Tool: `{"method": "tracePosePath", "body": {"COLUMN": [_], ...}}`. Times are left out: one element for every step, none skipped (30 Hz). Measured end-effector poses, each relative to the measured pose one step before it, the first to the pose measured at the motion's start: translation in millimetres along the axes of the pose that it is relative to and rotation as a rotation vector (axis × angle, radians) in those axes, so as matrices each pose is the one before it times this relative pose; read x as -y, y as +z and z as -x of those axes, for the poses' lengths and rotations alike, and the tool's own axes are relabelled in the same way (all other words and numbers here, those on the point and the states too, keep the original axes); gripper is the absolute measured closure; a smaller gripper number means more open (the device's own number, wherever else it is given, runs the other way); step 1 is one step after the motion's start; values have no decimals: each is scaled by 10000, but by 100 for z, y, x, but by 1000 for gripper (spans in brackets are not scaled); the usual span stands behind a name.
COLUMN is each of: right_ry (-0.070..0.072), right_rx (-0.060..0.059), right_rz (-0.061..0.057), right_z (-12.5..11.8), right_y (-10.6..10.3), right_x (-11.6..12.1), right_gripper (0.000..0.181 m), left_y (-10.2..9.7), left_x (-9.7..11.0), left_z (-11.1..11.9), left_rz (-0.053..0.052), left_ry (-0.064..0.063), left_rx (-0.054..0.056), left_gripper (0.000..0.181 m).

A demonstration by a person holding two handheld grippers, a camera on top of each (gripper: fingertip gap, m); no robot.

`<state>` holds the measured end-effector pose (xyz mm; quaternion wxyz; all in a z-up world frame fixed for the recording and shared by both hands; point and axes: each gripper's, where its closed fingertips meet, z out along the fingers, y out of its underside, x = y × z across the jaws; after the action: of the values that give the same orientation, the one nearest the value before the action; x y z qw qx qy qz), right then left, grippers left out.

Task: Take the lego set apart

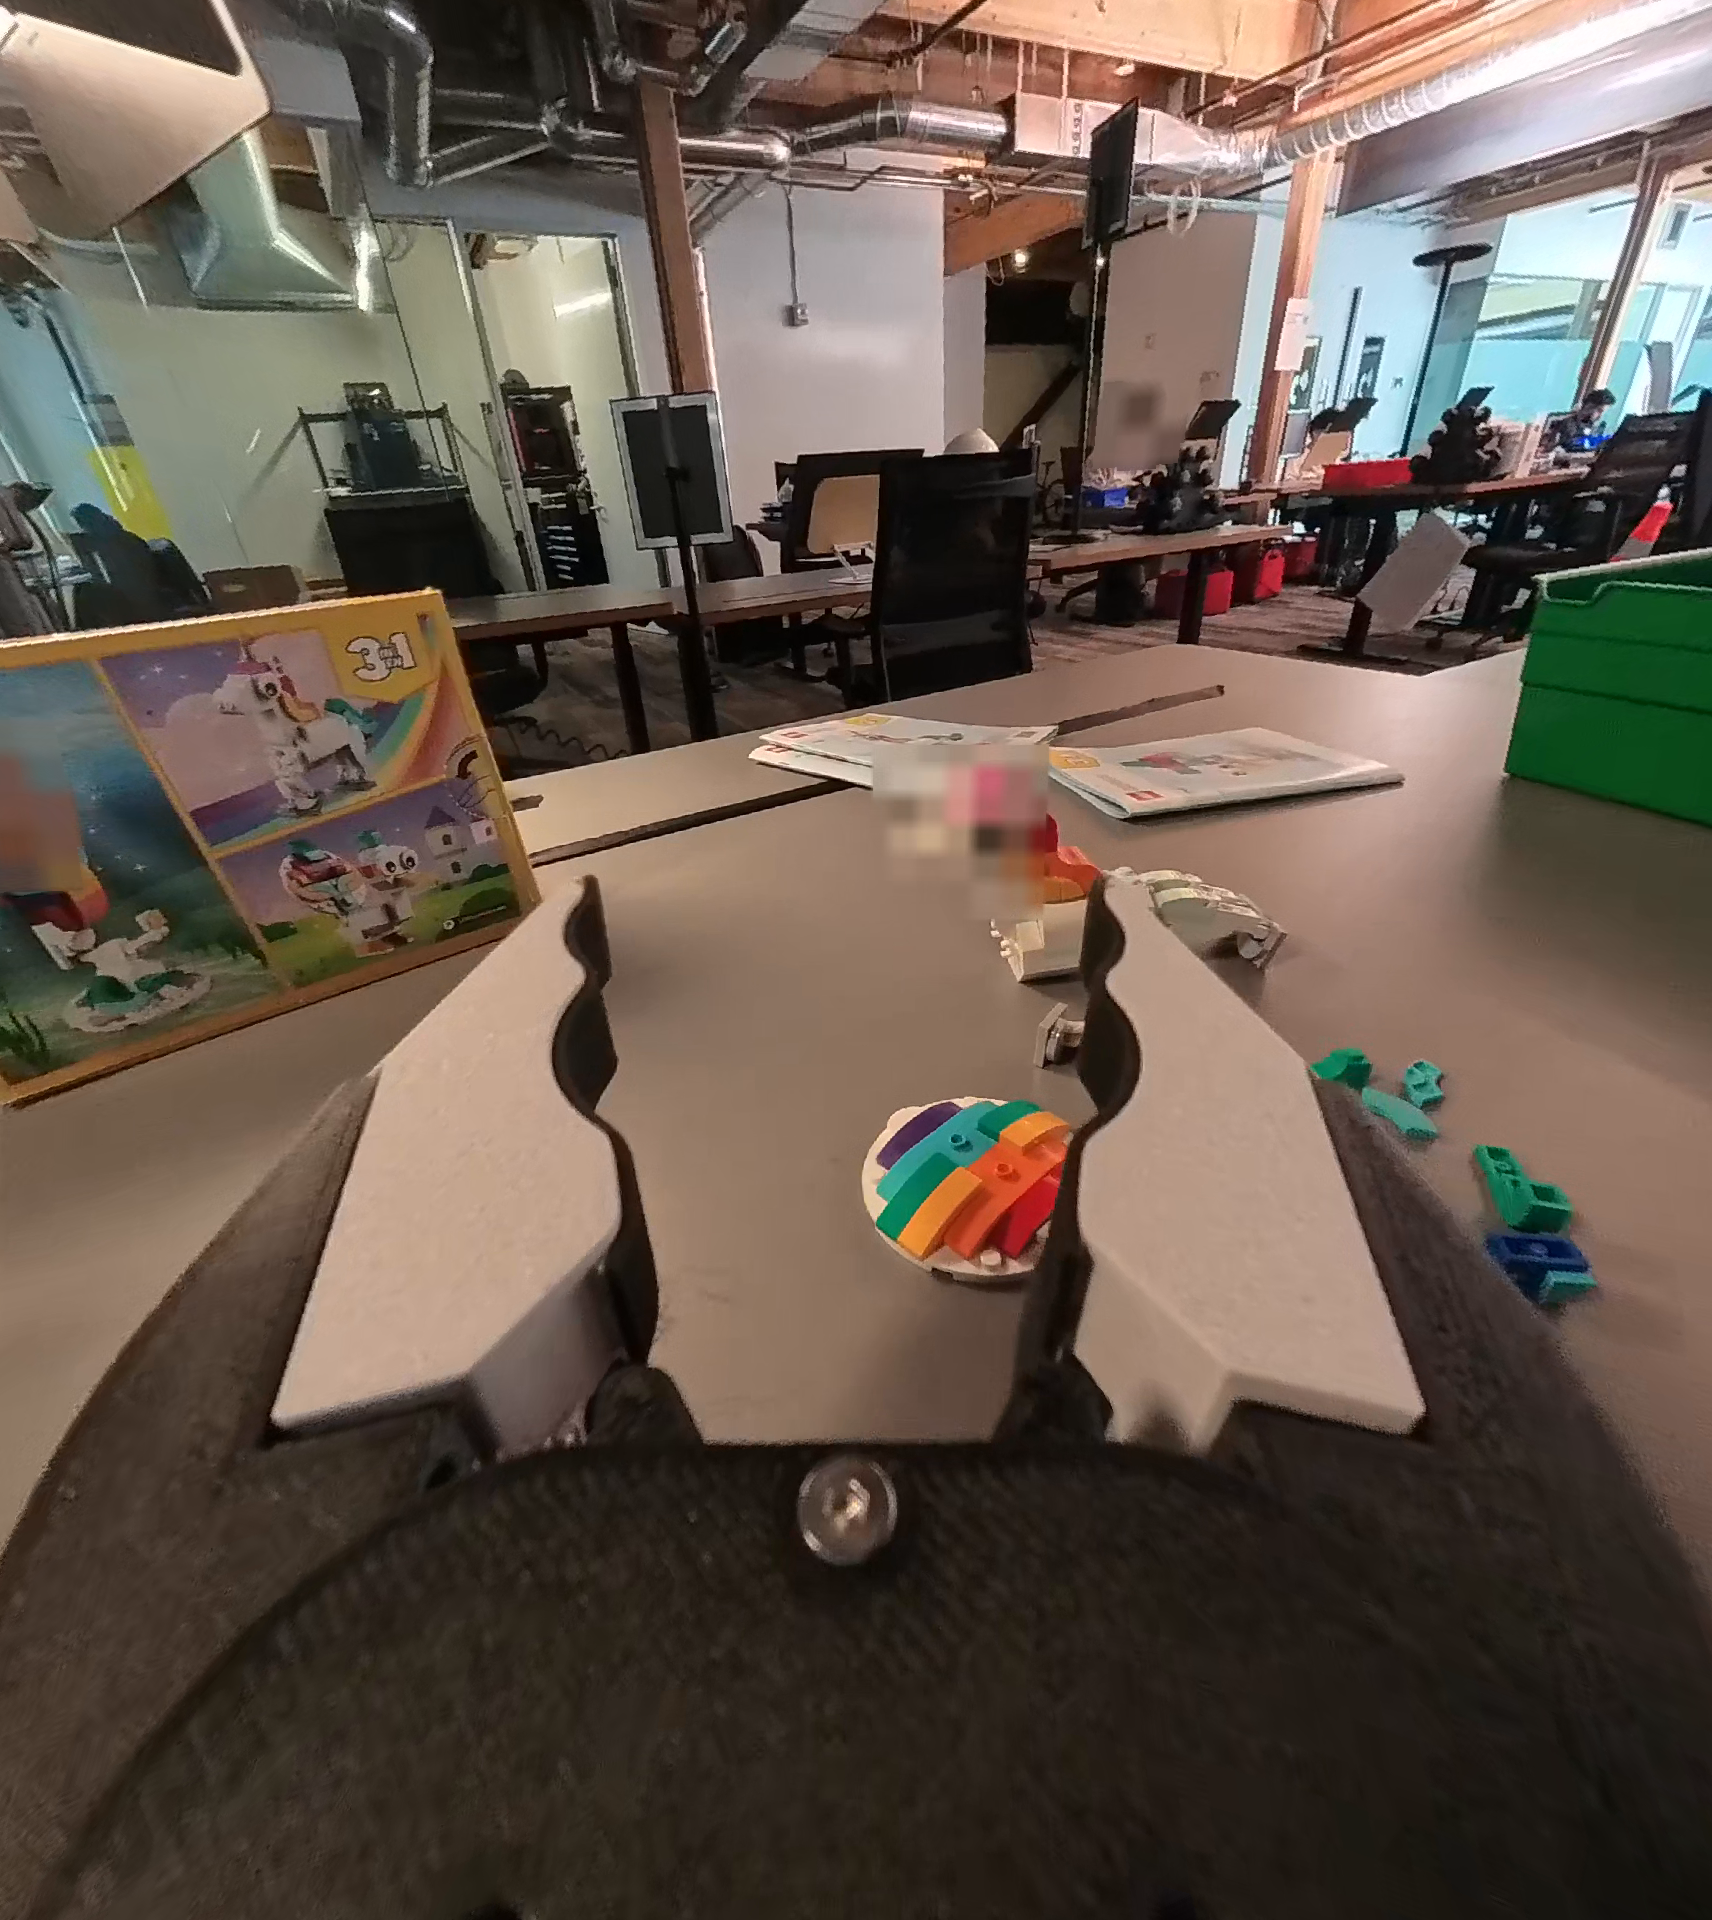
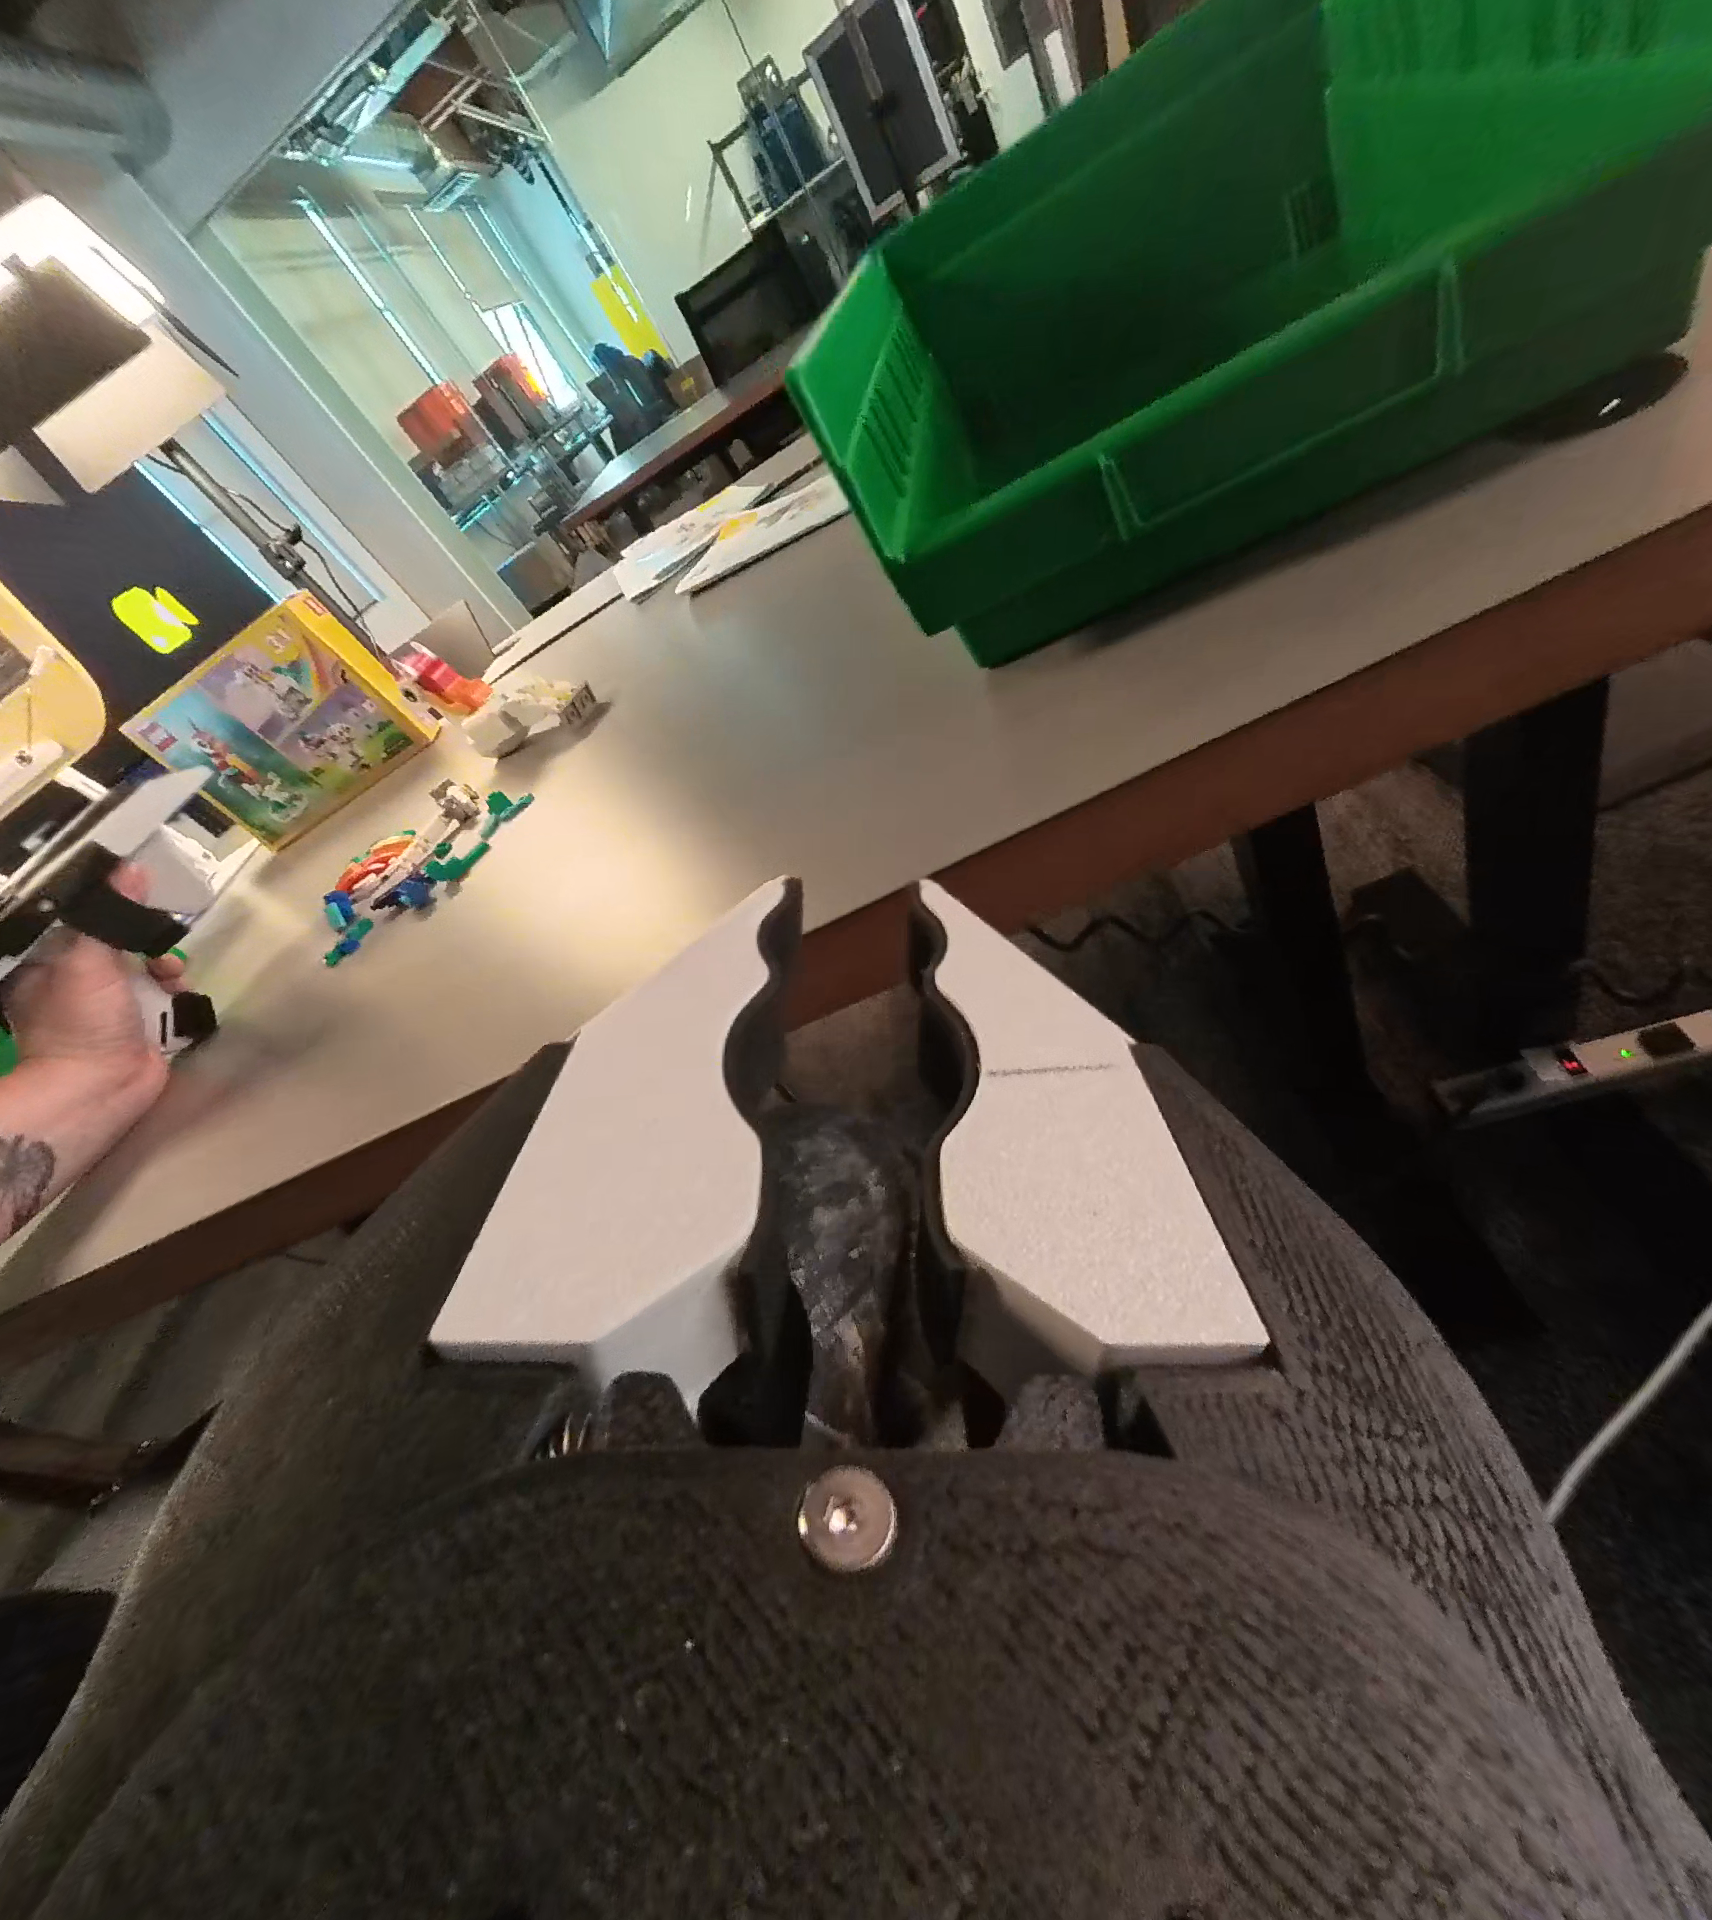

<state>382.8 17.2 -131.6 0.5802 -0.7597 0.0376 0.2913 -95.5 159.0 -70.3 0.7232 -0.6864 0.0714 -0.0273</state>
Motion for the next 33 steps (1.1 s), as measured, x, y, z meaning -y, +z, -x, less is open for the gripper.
{"method": "tracePosePath", "body": {"right_ry": [-72,-99,-107,-106,-115,-128,-134,-151,-190,-238,-290,-336,-359,-365,-363,-376,-417,-458,-475,-464,-417,-347,-298,-279,-274,-240,-172,-122,-91,-43,-30,-95,-208], "right_rx": [-47,-58,-70,-97,-106,-75,-44,-21,15,55,95,139,180,234,285,318,330,312,287,294,325,336,317,302,324,371,438,510,628,724,690,643,624], "right_rz": [46,54,59,52,33,16,5,-5,-11,-22,-39,-38,-33,-52,-59,-28,25,99,155,137,65,23,57,146,196,185,192,223,247,250,269,345,422], "right_z": [273,303,336,338,388,493,603,697,823,937,1047,1124,1193,1261,1302,1308,1243,1103,939,808,721,588,426,271,205,210,231,247,371,482,443,409,411], "right_y": [169,187,234,248,288,316,364,418,465,530,596,652,725,771,802,818,826,809,791,752,709,703,751,831,880,900,924,945,1002,1051,1107,1139,1150], "right_x": [20,-6,-14,-4,27,52,98,133,175,224,253,238,231,242,239,170,99,29,34,161,337,444,405,260,148,99,46,-45,-128,-155,-187,-292,-376], "right_gripper": [164,164,165,165,164,163,163,162,161,161,160,160,159,159,159,158,158,157,156,155,153,153,152,152,151,150,149,148,147,146,145,145,144], "left_y": [-8,-39,-45,-46,-34,-31,-31,-12,-7,4,8,33,34,43,50,55,38,31,59,99,127,101,61,9,-2,14,34,20,-37,-72,-91,-104,-119], "left_x": [16,77,119,136,157,159,173,143,135,105,115,91,67,-30,-88,-77,-59,-9,39,9,-77,-111,-78,-14,3,-45,-117,-105,-42,55,100,136,181], "left_z": [-198,-194,-219,-267,-278,-234,-183,-126,-88,-111,-139,-134,-174,-295,-449,-326,-138,-193,-274,-377,-385,-334,-327,-340,-312,-321,-268,-161,-91,-3,95,153,230], "left_rz": [-18,-54,-94,-110,-121,-128,-139,-120,-107,-95,-91,-89,-72,-13,31,57,43,8,-39,-29,36,81,84,39,23,65,116,107,52,-9,-31,-36,-39], "left_ry": [88,47,-27,-97,-185,-260,-282,-292,-280,-264,-250,-262,-288,-273,-124,90,152,105,-22,-59,20,151,229,230,211,193,155,130,117,99,62,27,23], "left_rx": [-82,-89,-130,-206,-251,-262,-264,-240,-215,-216,-215,-179,-162,-197,-251,-157,-3,-32,-76,-143,-141,-103,-92,-93,-80,-97,-74,-10,21,43,62,53,53], "left_gripper": [91,91,92,92,92,91,91,91,91,91,91,91,91,91,91,90,91,91,91,91,91,92,94,97,99,102,103,104,105,106,107,108,108]}}
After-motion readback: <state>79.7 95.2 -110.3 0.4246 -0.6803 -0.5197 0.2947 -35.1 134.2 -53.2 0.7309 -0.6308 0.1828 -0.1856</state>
